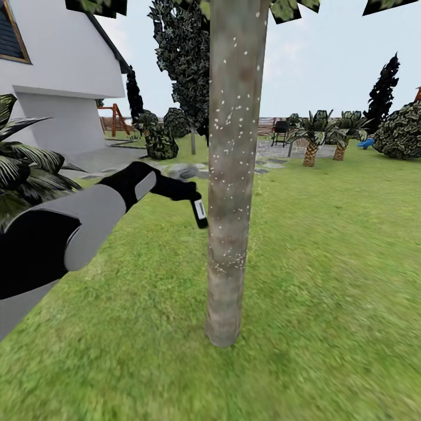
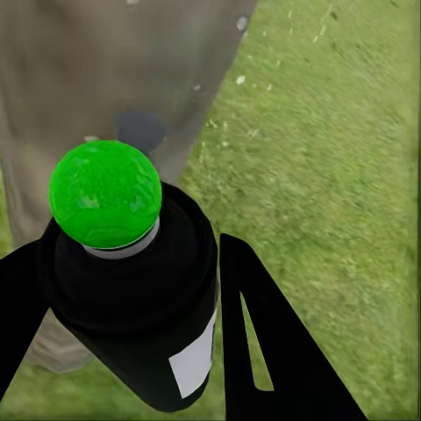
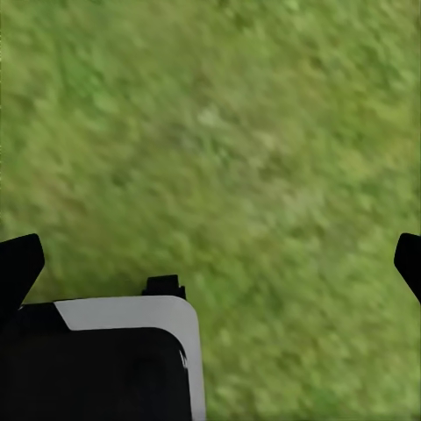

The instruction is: In the garden, pick up the pesticide atomizer on the floor and spray pesticide onto both trees until each tree trunk is fully covered.

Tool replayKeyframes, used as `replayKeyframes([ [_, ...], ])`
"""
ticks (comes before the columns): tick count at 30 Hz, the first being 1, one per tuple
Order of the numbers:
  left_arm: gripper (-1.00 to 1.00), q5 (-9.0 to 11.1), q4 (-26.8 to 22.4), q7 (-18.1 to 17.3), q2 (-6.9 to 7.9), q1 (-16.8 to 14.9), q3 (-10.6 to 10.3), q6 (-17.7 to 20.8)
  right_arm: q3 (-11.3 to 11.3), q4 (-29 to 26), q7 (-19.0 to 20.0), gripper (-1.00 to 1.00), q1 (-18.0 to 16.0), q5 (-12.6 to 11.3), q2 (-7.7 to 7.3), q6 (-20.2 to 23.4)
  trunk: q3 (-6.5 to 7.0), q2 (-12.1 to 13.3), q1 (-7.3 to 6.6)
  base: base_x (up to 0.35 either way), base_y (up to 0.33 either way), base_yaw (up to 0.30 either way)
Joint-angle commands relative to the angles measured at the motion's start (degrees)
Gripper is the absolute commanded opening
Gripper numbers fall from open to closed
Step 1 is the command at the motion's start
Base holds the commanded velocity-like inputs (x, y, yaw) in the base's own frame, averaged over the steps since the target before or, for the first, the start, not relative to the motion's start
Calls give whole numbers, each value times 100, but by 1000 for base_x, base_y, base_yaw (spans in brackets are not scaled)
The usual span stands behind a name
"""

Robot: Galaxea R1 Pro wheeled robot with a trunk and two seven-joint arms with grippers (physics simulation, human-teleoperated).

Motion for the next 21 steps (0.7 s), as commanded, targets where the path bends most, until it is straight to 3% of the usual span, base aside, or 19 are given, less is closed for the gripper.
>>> replayKeyframes([
  [1, -100, 7, 39, 0, -29, -1, 13, -8, 0, 0, 0, 100, 0, 0, -1, 0, 0, -1, 0, 0, 0, 0],
  [5, -100, 7, 63, 0, -46, 131, 12, -12, 0, -3, 0, 100, 0, 0, 1, 0, 0, -1, 0, 0, 0, 0],
  [8, -100, 0, 70, 57, -48, 462, 12, -373, 0, -1, 0, 100, 0, 0, 1, 0, 0, -1, 0, 0, 0, 0],
  [12, -100, -2, 76, 434, -48, 891, 12, -583, 4, -1, 0, 100, 0, 6, 2, 0, 0, -1, 0, 0, 0, 0],
  [17, -100, -3, 83, 480, -79, 1404, -3, -981, 5, -1, 6, 100, 0, 10, 2, 0, 0, -1, 0, 0, 0, 0],
  [20, -100, -27, 83, 505, -203, 1741, -11, -1528, 6, -2, 12, 100, 0, 19, -4, 6, 0, -1, 0, 0, 0, 0],
  [21, -100, -59, 89, 521, -252, 1991, -15, -1784, 8, -4, 15, 100, 0, 23, -6, 8, 0, -1, 0, 0, 0, 0],
])
